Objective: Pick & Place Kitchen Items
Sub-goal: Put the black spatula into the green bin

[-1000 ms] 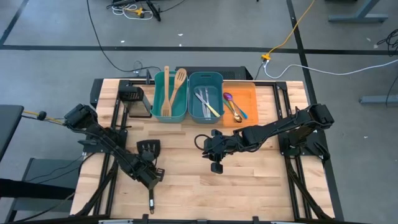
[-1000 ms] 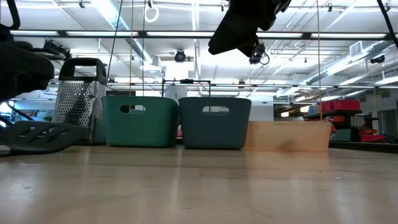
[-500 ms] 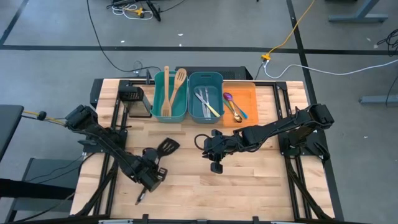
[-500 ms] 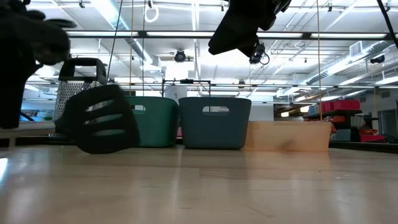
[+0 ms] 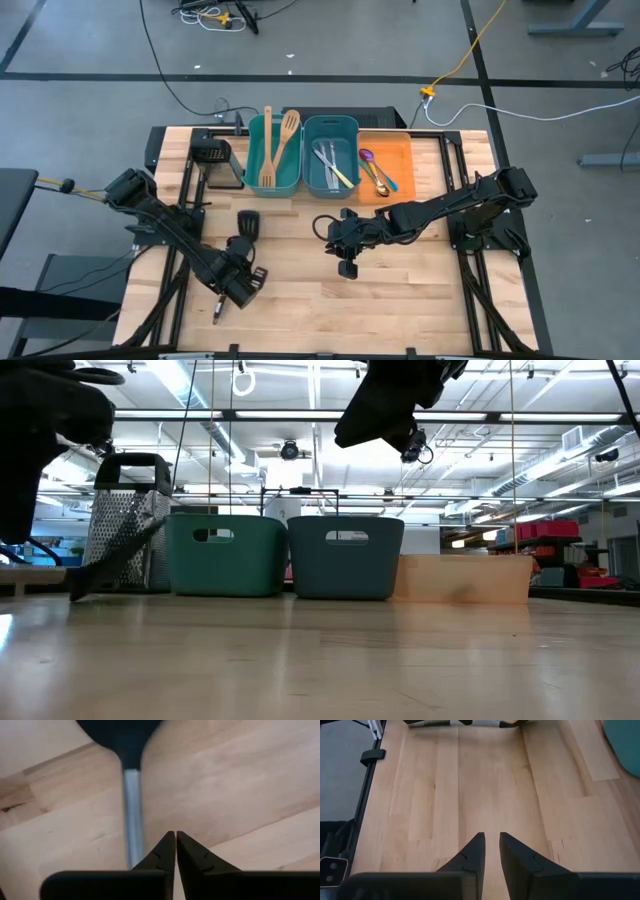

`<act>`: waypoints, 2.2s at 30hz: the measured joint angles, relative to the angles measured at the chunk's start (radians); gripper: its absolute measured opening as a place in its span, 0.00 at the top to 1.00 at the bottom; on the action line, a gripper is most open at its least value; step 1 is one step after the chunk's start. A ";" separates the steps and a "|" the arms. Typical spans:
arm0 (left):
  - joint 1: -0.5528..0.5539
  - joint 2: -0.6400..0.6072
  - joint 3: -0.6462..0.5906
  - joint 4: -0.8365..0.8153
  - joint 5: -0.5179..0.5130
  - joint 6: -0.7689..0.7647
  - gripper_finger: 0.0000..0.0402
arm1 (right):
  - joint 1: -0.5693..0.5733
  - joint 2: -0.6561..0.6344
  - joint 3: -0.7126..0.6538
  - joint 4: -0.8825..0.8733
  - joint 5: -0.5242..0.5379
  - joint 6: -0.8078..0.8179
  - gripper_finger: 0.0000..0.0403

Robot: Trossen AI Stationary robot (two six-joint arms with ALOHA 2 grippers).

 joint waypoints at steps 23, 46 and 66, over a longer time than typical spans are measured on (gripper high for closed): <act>-0.001 0.018 0.000 -0.050 0.066 -0.072 0.70 | 0.000 0.000 0.000 -0.002 0.000 0.008 0.83; 0.002 0.205 0.005 0.126 0.276 0.055 0.67 | 0.000 0.000 0.000 -0.003 0.000 0.008 0.83; -0.004 0.136 0.056 -0.004 0.173 0.096 0.80 | 0.000 0.000 0.000 -0.004 0.000 0.008 0.83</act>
